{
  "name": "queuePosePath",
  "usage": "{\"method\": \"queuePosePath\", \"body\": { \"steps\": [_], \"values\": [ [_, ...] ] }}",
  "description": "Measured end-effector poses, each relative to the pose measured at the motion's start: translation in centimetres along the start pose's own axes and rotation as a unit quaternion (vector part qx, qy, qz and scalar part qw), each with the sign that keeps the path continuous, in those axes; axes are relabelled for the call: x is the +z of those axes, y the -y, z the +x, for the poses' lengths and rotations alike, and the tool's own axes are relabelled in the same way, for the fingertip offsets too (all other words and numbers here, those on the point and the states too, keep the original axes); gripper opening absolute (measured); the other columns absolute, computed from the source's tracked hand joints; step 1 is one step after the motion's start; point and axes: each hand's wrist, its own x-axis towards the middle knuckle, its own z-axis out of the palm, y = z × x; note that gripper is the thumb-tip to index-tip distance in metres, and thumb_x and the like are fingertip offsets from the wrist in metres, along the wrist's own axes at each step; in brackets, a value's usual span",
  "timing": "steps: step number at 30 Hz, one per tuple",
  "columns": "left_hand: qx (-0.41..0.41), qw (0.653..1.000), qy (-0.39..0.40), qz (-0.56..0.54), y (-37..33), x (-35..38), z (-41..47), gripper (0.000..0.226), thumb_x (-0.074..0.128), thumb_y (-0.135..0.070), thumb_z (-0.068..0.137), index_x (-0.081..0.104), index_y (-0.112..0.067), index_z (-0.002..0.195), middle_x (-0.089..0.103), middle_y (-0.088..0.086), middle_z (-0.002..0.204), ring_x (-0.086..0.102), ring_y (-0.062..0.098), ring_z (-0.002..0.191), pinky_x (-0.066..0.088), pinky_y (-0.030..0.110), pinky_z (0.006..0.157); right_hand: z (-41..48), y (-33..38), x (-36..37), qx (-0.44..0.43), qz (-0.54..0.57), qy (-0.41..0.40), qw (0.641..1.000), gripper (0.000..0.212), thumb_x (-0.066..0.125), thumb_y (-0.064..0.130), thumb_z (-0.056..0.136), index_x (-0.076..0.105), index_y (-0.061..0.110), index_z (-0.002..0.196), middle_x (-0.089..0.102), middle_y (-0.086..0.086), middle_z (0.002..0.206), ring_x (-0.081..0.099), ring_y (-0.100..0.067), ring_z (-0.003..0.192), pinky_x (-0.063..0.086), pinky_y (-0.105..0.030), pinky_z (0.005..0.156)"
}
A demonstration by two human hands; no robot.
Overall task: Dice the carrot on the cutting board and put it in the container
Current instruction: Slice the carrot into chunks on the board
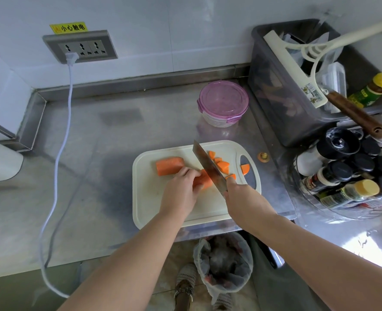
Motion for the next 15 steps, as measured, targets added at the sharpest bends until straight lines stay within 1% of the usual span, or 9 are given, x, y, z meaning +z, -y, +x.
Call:
{"method": "queuePosePath", "body": {
  "steps": [2,4,6,9,12,15],
  "values": [
    [0.003,1.0,-0.003,0.003,0.0,0.0,0.0,0.026,0.067,-0.02,0.086,0.064,-0.016,0.112,0.061,-0.003,0.115,0.06,0.02,0.102,0.044,0.028,0.081,0.5,0.1,0.1,0.01,0.068,0.005,0.998,0.045,0.05,0.003,0.097,0.037,-0.003,0.14,0.041,-0.023,0.136,0.059,-0.022,0.084,0.052,-0.029,0.076],
    [0.007,1.0,-0.01,0.002,0.1,0.1,0.0,0.026,0.067,-0.02,0.086,0.065,-0.016,0.111,0.062,-0.003,0.114,0.06,0.02,0.101,0.041,0.024,0.078,1.1,-0.2,0.0,0.034,0.153,-0.016,0.987,0.031,0.039,0.011,0.101,0.041,0.002,0.131,0.053,-0.017,0.118,0.062,-0.029,0.092,0.05,-0.034,0.075],
    [0.01,1.0,-0.015,-0.005,0.2,0.2,0.1,0.026,0.068,-0.019,0.086,0.065,-0.017,0.111,0.062,-0.004,0.113,0.06,0.018,0.1,0.038,0.02,0.076,1.8,-0.2,0.0,0.039,0.182,-0.026,0.982,0.026,0.032,0.015,0.102,0.043,0.004,0.123,0.057,-0.014,0.104,0.061,-0.032,0.093,0.048,-0.035,0.074],
    [0.012,1.0,-0.016,-0.013,0.3,0.2,0.0,0.026,0.068,-0.019,0.085,0.065,-0.017,0.111,0.063,-0.004,0.112,0.061,0.018,0.099,0.036,0.018,0.073,2.8,0.2,0.2,0.049,0.203,-0.013,0.978,0.027,0.031,0.019,0.103,0.045,0.004,0.121,0.057,-0.016,0.103,0.06,-0.033,0.093,0.048,-0.035,0.075],
    [0.019,1.0,-0.02,-0.005,0.4,0.2,0.0,0.026,0.069,-0.019,0.085,0.066,-0.016,0.111,0.064,-0.003,0.11,0.062,0.019,0.096,0.037,0.019,0.071,3.3,0.6,0.5,0.055,0.209,-0.012,0.976,0.026,0.032,0.019,0.103,0.044,0.005,0.12,0.058,-0.017,0.107,0.06,-0.034,0.096,0.047,-0.035,0.077],
    [0.02,1.0,-0.019,-0.001,0.5,0.2,0.0,0.027,0.069,-0.021,0.085,0.065,-0.016,0.111,0.064,-0.002,0.111,0.062,0.019,0.096,0.04,0.021,0.072,3.1,1.0,0.8,0.067,0.208,-0.017,0.976,0.025,0.03,0.02,0.103,0.043,0.006,0.119,0.059,-0.016,0.11,0.06,-0.034,0.099,0.046,-0.035,0.078]
  ]
}}
